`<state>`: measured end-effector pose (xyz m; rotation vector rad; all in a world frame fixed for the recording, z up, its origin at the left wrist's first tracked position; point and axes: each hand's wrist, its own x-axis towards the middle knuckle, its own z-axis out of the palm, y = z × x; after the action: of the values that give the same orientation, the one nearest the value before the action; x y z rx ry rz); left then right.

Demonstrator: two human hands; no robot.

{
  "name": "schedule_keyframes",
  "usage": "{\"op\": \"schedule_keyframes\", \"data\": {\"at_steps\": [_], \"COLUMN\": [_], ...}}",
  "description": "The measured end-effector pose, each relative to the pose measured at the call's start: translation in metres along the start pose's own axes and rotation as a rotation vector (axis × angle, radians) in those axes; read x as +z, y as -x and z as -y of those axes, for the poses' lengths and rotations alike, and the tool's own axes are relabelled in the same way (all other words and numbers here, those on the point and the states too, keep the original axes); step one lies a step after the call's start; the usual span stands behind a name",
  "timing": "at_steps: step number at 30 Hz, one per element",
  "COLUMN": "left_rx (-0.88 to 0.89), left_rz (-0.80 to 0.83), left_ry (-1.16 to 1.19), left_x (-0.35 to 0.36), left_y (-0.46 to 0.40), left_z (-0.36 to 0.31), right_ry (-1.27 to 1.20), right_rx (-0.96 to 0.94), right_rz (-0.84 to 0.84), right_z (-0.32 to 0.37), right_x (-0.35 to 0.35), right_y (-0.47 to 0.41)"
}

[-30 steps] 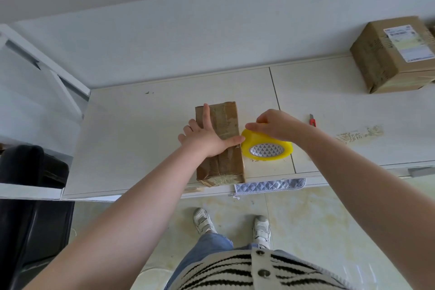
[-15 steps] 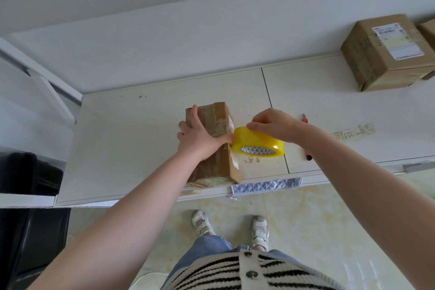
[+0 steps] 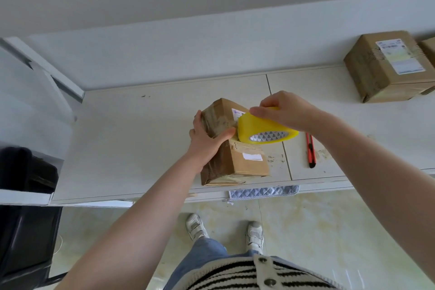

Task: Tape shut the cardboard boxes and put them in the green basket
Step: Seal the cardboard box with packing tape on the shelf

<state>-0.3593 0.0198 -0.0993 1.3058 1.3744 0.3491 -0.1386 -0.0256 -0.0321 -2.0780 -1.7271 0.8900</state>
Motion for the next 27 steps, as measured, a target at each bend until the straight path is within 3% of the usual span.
{"op": "schedule_keyframes", "data": {"at_steps": [3,9,13,19,27], "left_rx": [0.015,0.024,0.025,-0.009,0.040], "left_rz": [0.026,0.156,0.219,0.091,-0.046], "left_ry": [0.085,0.184,0.127,0.290,0.160], "left_x": [-0.010,-0.027,-0.041,-0.030,-0.026], "left_y": [-0.002,-0.005,-0.005,0.008,0.000], "left_z": [0.010,0.022,0.023,0.029,0.058], "right_ry": [-0.060,0.352,0.312,0.332,0.272], "right_rx": [-0.034,0.083,0.116,0.044,-0.019], "right_rz": [0.028,0.044,0.053,0.030,0.106], "right_z": [0.009,0.006,0.008,0.028,0.059], "right_x": [0.001,-0.010,0.010,0.017,0.025], "right_y": [0.001,-0.007,-0.006,-0.018,-0.024]}}
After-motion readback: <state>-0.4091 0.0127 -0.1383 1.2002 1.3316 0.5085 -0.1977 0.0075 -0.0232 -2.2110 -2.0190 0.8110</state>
